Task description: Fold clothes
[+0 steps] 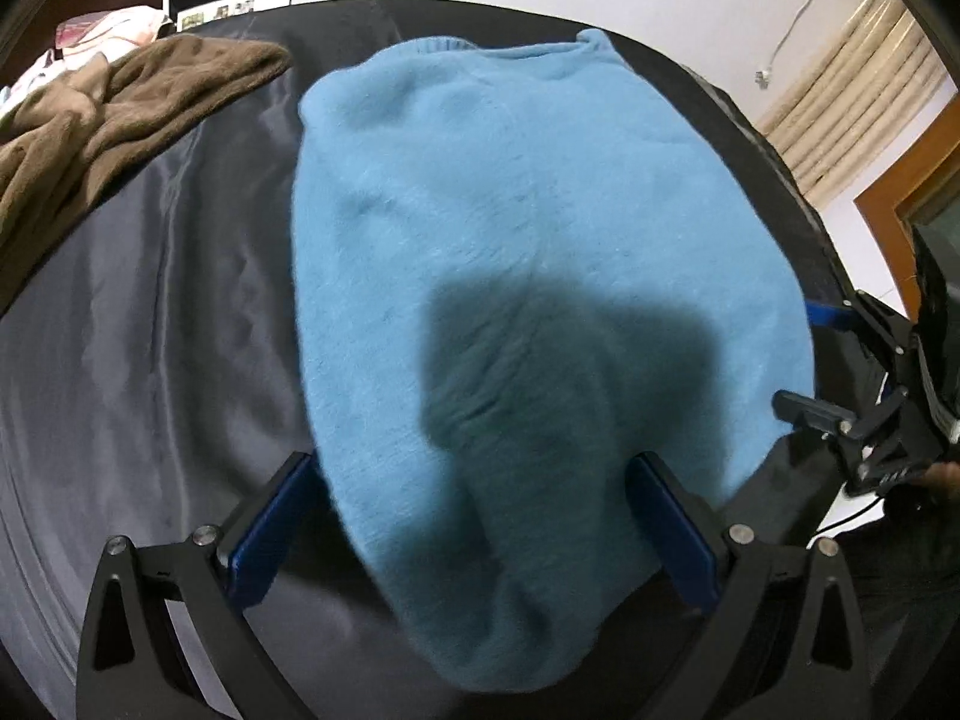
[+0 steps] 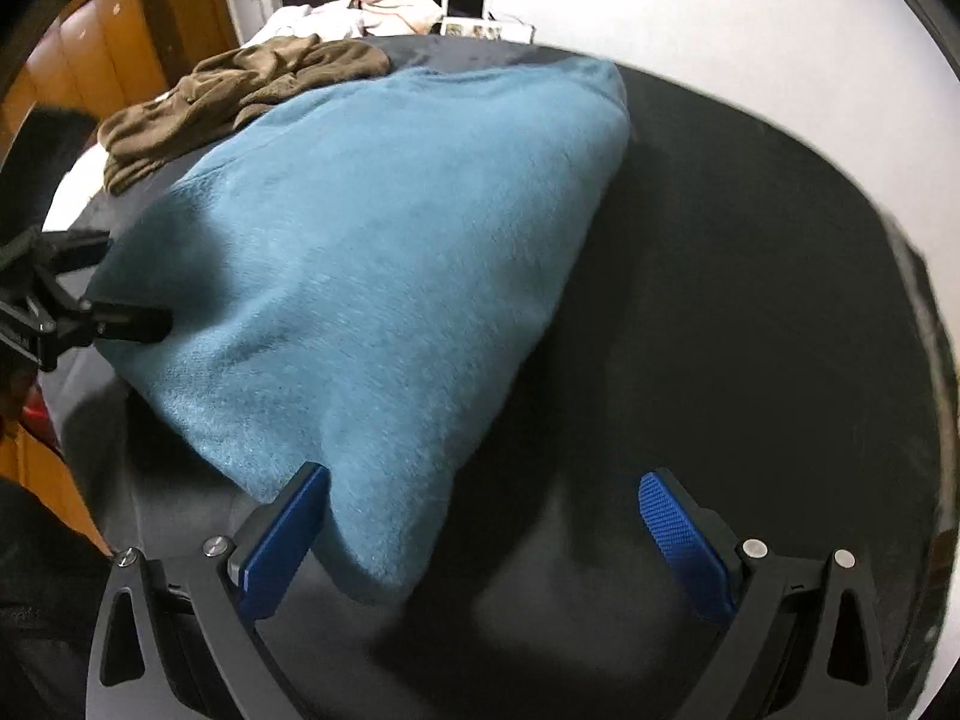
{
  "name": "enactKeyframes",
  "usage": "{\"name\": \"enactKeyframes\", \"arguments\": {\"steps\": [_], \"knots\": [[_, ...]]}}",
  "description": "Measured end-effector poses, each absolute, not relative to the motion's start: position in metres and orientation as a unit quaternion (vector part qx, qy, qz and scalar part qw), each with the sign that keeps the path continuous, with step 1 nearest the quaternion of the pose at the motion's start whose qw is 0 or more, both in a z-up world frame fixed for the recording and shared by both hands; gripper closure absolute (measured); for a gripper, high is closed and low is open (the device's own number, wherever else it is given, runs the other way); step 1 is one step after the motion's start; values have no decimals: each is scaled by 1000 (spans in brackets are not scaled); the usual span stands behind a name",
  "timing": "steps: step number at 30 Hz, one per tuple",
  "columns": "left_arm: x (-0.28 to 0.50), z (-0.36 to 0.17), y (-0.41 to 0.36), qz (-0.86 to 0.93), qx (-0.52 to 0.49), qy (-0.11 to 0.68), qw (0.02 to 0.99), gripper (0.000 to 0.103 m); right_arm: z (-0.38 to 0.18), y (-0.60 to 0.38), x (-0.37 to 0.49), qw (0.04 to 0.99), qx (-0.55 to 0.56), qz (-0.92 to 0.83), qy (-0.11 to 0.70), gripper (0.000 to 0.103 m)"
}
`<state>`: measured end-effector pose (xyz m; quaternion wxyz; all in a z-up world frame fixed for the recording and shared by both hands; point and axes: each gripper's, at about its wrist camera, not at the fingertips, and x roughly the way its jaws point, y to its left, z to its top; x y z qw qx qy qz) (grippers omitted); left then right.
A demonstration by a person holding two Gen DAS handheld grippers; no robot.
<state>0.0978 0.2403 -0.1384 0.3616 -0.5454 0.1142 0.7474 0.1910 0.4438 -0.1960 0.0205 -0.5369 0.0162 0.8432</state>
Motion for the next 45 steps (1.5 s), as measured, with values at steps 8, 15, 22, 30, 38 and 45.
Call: {"name": "enactKeyframes", "arguments": {"steps": [8,15,22,30,38,45], "knots": [[97,-138,239,754,-542,111,356,1,-196,440,185,-2,-541,841,-24,0],[72,-126,230,748,-560,23,354,1,-193,452,178,-33,-557,829,42,0],[33,-112,235,751,-550,-6,366,1,-167,480,165,-32,-523,840,143,0],[3,-117,262,729,-560,-12,393,1,-160,495,128,-1,-505,841,195,0],[-12,-123,266,708,-571,-9,416,1,-176,501,89,-1,-514,829,219,0],[-18,-133,264,693,-580,-7,428,1,-188,495,71,-1,-519,821,239,0]]}}
